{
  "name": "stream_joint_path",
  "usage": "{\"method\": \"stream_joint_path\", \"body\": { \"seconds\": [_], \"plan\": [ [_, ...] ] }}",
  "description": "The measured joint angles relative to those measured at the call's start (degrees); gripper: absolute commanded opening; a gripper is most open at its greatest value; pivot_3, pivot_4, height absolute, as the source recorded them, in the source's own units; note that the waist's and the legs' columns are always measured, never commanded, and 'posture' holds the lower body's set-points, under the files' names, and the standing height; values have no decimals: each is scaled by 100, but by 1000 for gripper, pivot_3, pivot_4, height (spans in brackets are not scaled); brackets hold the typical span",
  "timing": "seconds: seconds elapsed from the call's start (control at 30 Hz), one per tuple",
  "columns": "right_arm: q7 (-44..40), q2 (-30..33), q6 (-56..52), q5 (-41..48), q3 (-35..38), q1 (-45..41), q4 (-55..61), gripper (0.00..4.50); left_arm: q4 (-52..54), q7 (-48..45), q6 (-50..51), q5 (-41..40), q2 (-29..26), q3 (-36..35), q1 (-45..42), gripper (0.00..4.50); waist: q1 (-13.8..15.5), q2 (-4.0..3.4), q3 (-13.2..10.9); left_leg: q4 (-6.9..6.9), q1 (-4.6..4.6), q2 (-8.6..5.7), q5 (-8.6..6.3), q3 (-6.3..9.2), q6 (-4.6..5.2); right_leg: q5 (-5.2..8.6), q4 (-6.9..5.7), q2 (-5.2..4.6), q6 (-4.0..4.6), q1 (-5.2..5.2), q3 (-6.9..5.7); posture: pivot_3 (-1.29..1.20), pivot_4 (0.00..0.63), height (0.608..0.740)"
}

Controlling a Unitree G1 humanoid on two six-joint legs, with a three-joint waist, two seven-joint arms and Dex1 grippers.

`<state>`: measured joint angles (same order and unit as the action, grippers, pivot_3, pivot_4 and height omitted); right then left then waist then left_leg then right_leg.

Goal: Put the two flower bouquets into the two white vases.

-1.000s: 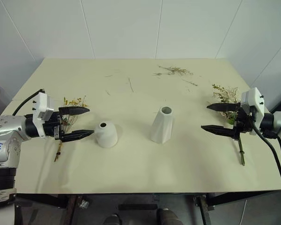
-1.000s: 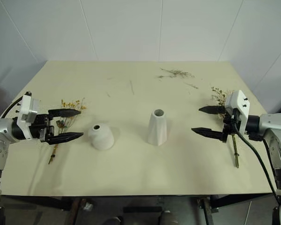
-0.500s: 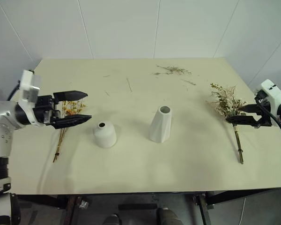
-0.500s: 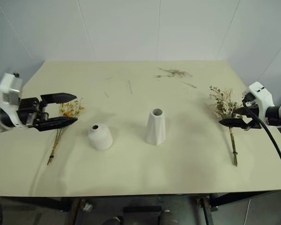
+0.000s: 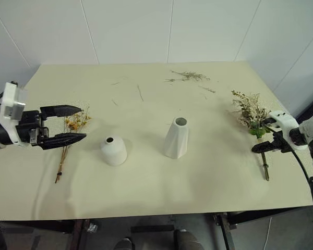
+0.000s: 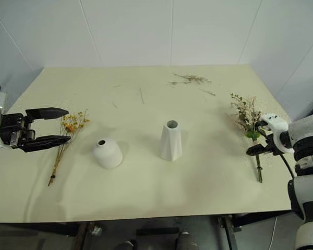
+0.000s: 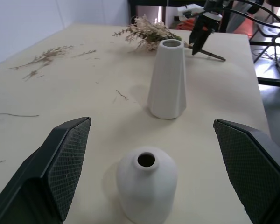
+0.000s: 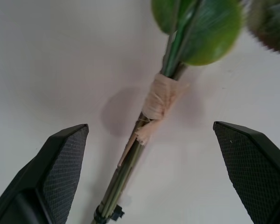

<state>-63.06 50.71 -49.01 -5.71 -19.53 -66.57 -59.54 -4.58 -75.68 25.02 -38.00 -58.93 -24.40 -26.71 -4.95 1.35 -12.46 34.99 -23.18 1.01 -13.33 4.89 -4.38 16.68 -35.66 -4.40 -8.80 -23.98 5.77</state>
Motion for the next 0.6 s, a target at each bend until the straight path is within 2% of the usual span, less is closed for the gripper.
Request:
{"method": "stream_joint_path", "body": {
  "seconds": [0.03, 0.13, 0.47, 0.5, 0.6],
  "plan": [
    [42, -29, 59, -34, -5, -67, -108, 4500, 71, 18, 14, -12, -6, -61, 62, 4485, 4, 0, 0, 3, 2, 0, 0, 0, 0, 0, -2, 0, 0, 2, 0, 0, 150, 740],
    [216, -167, 299, -104, 106, -202, -466, 3665, 241, 84, 75, -45, -20, -305, 341, 4500, 3, 2, 1, 7, 7, 0, 0, 0, -1, -1, -4, 0, -1, 6, 0, 0, 150, 740],
    [693, -418, 824, -138, 517, -320, -896, 327, 414, 224, 207, -144, -41, -616, 493, 4500, 0, 13, 8, 20, 23, -2, 6, 1, -3, -20, 3, 0, -10, 33, 2, 0, 150, 740],
    [689, -432, 941, -114, 617, -319, -896, 94, 397, 224, 207, -156, -41, -617, 478, 4500, 0, 12, 7, 19, 23, -2, 6, 0, -3, -20, 3, 0, -10, 32, 2, 0, 150, 740],
    [812, -442, 1020, 176, 1121, -318, -847, 95, 313, 275, 182, -168, -8, -599, 324, 4500, 0, 10, 6, 12, 21, -2, 5, 1, -3, -20, 3, 0, -9, 29, 1, 0, 150, 740]
  ]
}}
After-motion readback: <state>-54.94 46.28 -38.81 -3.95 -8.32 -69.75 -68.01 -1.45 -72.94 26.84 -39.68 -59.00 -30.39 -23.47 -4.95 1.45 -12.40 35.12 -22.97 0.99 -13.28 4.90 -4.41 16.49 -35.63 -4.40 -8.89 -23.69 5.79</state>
